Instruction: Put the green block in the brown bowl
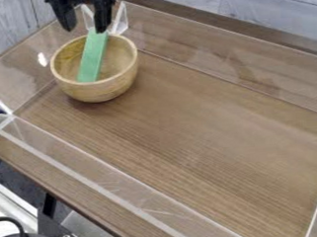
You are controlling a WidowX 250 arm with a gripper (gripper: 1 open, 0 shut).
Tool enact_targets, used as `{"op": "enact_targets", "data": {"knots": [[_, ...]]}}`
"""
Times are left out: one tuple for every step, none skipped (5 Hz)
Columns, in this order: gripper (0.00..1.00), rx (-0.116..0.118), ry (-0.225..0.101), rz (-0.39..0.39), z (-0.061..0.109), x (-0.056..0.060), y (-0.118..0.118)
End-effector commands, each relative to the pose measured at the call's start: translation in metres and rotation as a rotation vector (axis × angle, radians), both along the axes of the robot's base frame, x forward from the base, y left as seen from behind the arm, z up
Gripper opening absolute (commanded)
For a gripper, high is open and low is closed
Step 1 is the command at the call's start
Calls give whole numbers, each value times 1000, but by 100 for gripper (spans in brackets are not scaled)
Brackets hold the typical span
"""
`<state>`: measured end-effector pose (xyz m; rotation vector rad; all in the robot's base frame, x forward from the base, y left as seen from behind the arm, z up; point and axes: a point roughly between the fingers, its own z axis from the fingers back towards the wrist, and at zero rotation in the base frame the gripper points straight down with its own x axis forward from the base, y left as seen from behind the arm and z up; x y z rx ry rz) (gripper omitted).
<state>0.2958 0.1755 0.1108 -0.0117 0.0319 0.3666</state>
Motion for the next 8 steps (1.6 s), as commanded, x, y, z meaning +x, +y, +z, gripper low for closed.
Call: {"op": "enact_targets", "data": {"knots": [[100, 46, -21, 6, 17, 2, 0], [100, 59, 6, 18, 15, 0, 0], [100, 33, -21, 37, 6, 4, 0], [100, -5, -73, 54, 4, 9, -1], [100, 5, -52, 26, 10, 7, -3], [100, 14, -33, -2, 17, 5, -5], [100, -3, -20, -9, 17, 6, -9], [100, -25, -14, -19, 21, 7, -14]]}}
